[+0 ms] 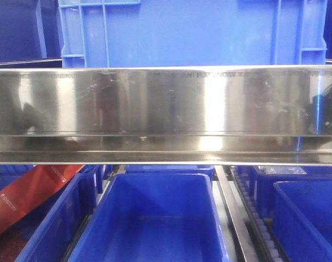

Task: Place cylindrical capacitor in blue bin on shelf

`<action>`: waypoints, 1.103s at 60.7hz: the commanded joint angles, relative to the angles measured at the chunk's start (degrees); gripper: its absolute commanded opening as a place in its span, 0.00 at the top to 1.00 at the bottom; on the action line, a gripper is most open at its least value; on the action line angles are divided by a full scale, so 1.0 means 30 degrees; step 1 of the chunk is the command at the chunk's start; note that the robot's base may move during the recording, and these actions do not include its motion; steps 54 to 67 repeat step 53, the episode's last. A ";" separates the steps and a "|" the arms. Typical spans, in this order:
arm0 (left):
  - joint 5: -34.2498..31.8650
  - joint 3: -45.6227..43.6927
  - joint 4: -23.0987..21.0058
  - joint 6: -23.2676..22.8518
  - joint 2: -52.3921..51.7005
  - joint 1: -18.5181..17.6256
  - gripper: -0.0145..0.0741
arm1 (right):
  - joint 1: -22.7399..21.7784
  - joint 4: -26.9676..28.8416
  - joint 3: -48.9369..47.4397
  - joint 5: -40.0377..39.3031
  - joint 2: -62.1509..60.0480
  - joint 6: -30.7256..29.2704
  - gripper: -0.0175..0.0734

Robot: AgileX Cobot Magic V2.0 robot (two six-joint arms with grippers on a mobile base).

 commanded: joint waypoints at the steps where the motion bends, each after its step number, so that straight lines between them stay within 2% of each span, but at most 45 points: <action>1: -0.0279 -0.0031 -0.0108 0.0000 -0.0111 0.0004 0.96 | -0.0052 0.0060 0.0019 -0.0178 -0.0054 -0.0067 0.99; 67: -0.0279 -0.0031 -0.0108 0.0000 -0.0111 0.0004 0.96 | -0.0052 0.0060 0.0019 -0.0178 -0.0054 -0.0067 0.99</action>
